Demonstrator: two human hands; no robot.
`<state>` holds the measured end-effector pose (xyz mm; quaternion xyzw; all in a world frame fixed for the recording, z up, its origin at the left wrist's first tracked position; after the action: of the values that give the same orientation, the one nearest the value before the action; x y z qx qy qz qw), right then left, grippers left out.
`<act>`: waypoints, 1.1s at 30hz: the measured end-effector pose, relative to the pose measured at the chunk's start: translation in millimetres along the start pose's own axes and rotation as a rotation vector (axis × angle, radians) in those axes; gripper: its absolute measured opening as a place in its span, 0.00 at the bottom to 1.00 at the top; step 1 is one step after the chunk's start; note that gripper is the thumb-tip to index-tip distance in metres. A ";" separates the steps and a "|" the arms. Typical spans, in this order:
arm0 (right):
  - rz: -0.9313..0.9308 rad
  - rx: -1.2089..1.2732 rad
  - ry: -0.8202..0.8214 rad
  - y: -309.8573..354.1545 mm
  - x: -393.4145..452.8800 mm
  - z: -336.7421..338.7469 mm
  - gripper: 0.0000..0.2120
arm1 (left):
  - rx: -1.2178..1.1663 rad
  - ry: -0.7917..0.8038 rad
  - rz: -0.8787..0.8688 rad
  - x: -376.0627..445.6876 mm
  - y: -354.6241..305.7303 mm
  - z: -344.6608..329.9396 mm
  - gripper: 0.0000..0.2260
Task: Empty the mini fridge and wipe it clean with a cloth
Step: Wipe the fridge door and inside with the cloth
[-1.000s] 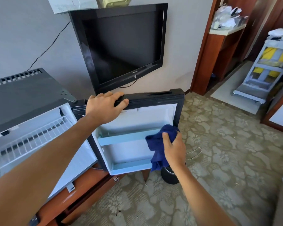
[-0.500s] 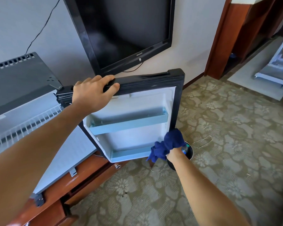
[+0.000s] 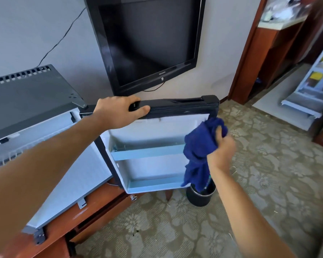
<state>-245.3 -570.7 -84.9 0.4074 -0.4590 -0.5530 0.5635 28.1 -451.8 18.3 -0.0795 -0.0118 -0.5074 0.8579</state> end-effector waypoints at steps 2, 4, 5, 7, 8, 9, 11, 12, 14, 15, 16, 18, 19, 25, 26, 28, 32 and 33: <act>0.167 0.002 -0.175 40.7 -7.0 11.5 0.13 | -0.023 0.084 0.009 3.5 10.7 5.3 0.39; 0.337 0.078 -0.244 74.3 -27.7 4.5 0.15 | -0.018 0.122 -0.008 5.9 14.5 4.7 0.40; 0.426 0.055 -0.241 80.3 -43.4 -8.9 0.16 | 0.002 0.110 -0.024 5.2 13.9 4.1 0.38; 0.590 -0.112 -0.188 73.1 -74.3 -45.5 0.15 | 0.028 0.051 -0.054 2.3 12.1 1.5 0.36; 0.662 -0.237 -0.121 60.0 -88.9 -66.5 0.14 | 0.031 0.022 -0.065 0.7 11.5 0.4 0.36; 0.724 -0.376 -0.051 42.8 -101.6 -86.2 0.13 | 0.032 0.002 -0.073 -1.0 11.2 -0.1 0.37; 0.820 -0.593 0.026 16.9 -122.8 -112.4 0.15 | 0.022 -0.006 -0.087 -2.5 12.4 1.4 0.36; 0.827 -0.647 0.037 14.6 -128.7 -116.6 0.16 | 0.016 -0.001 -0.092 -3.0 13.4 1.5 0.36; 0.812 -0.732 0.081 25.1 -124.1 -116.3 0.21 | 0.014 -0.002 -0.114 -3.2 12.0 0.3 0.35; 0.812 -0.812 0.146 33.2 -121.7 -116.0 0.24 | 0.018 -0.003 -0.132 -2.9 11.0 -0.2 0.35; 0.812 -0.891 0.258 43.4 -119.1 -115.6 0.25 | 0.025 -0.006 -0.151 -1.9 9.8 -0.7 0.35; 0.793 -1.031 0.500 60.8 -116.9 -123.3 0.26 | 0.044 -0.011 -0.184 -0.2 9.2 -0.8 0.35; 0.817 -1.108 0.577 69.8 -117.0 -128.8 0.25 | 0.049 -0.012 -0.201 0.4 8.6 -0.7 0.35; 0.755 -1.104 0.809 78.6 -121.6 -128.1 0.11 | 0.062 0.005 -0.251 -5.9 9.9 0.8 0.36; 0.696 -1.015 0.834 73.8 -119.1 -117.3 0.09 | 0.059 0.004 -0.253 -7.2 11.1 1.7 0.36; 0.608 -0.950 0.875 68.5 -108.7 -91.1 0.12 | 0.049 0.000 -0.263 -9.6 13.9 2.2 0.36; 0.671 -1.252 0.792 67.2 -102.9 -67.6 0.18 | 0.052 0.010 -0.296 -15.4 16.7 1.2 0.36; 0.742 -1.332 0.733 68.0 -108.9 -75.4 0.21 | 0.052 0.012 -0.303 -17.1 16.1 0.9 0.35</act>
<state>-151.8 -462.0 -45.1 -0.0335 0.0707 -0.3201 0.9441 33.9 -429.2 15.5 -0.0517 -0.0315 -0.6311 0.7733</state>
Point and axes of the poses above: each hand's wrist, its own x-axis towards the middle knuckle, its own z-axis out of the back of the hand, y = z × x, the point moved 2 cm from there along x, towards the middle knuckle, and after that the axes turned 7 degrees about -x, right-handed, at the moved point
